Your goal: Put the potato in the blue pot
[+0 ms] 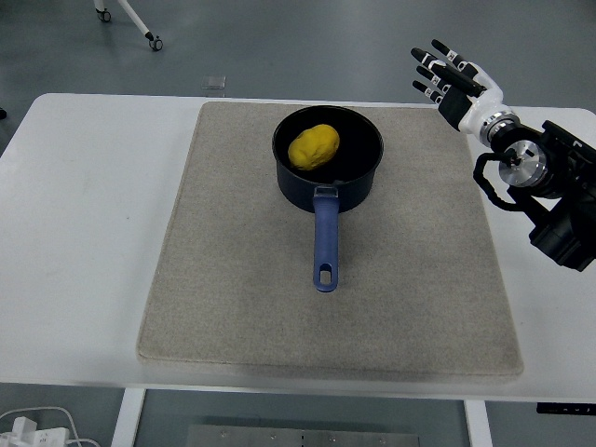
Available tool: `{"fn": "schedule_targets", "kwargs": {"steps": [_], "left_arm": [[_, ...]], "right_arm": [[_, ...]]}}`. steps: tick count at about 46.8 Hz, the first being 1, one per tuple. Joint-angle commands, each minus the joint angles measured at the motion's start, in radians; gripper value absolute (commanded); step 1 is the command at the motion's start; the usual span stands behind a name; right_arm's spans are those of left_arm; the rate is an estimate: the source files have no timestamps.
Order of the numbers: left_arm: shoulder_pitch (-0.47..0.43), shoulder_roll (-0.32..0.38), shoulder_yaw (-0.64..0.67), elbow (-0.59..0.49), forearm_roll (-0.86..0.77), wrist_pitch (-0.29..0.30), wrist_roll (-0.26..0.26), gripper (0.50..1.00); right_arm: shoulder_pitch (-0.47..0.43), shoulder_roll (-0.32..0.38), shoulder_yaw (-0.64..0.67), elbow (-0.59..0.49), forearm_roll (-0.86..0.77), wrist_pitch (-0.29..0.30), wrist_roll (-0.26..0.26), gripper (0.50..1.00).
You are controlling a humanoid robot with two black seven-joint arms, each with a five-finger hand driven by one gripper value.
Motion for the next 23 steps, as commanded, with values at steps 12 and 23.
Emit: {"fn": "schedule_targets", "kwargs": {"steps": [12, 23], "left_arm": [[0.002, 0.0, 0.0, 0.0, 0.0, 0.0, -0.001, 0.999], [0.0, 0.0, 0.001, 0.0, 0.001, 0.0, 0.0, 0.999]], "right_arm": [[0.002, -0.007, 0.001, -0.09, 0.0, 0.0, 0.015, 0.921], [0.001, -0.007, 0.001, -0.092, 0.0, 0.0, 0.016, 0.921]]}}
